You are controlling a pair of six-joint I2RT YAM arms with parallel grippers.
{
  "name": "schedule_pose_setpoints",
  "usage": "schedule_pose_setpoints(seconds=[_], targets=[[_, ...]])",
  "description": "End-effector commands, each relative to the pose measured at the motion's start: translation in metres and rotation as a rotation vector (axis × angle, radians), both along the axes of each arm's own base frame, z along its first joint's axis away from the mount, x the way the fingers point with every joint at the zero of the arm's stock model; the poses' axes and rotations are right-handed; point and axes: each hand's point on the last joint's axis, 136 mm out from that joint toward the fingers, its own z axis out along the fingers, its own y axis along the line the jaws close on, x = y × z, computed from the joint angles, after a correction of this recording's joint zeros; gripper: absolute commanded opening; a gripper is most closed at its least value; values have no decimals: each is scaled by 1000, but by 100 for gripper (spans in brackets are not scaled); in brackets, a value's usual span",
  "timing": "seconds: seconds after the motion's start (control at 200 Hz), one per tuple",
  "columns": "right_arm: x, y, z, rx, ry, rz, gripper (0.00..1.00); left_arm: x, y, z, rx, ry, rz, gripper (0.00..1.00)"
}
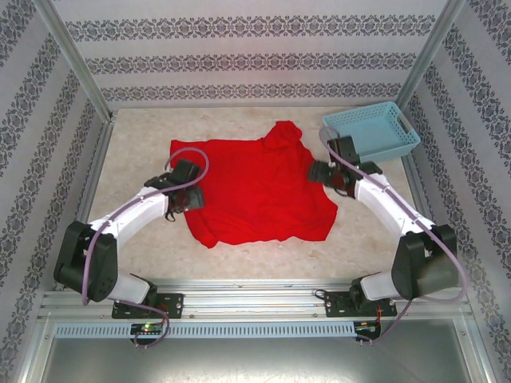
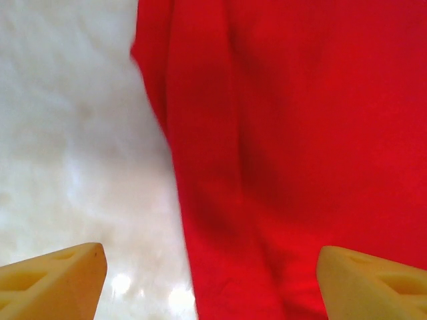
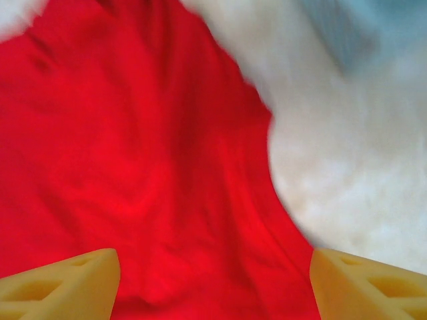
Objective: Fold the inside-out t-shirt
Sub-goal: Turn over the T-shirt at the center of the table, then flatten out the T-shirt at the center of the table.
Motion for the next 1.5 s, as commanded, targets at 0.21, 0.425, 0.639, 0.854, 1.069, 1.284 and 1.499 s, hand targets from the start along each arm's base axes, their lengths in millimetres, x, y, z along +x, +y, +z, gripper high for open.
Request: schedule_pose_setpoints(seconds=[0.21,0.425,0.639,0.854,1.069,1.284,1.499], targets=[[-78,-24,-71,10,186,-172,76,-1,-41,-29,-184,-16,-18,62],[-72,0,-91,114,233,-137,56,7,-46,-28,-198,-32,-36,34],[-59,-7,-79,66,194,-129,11,16,-45,-8,-218,-101,-50,8],[-53,-27,-16,-19,-4,-113,0,18,-26,42,-191,-264,-43,0],[-62,-38,48,-34,-169,-102,0,14,-7,96,-154,-448,-30,0],[-70,-37,102,-14,-261,-80,0,6,10,157,-140,-660,0,0],[-40,-39,185,-36,-452,-90,0,24,32,197,-76,-819,94,0]])
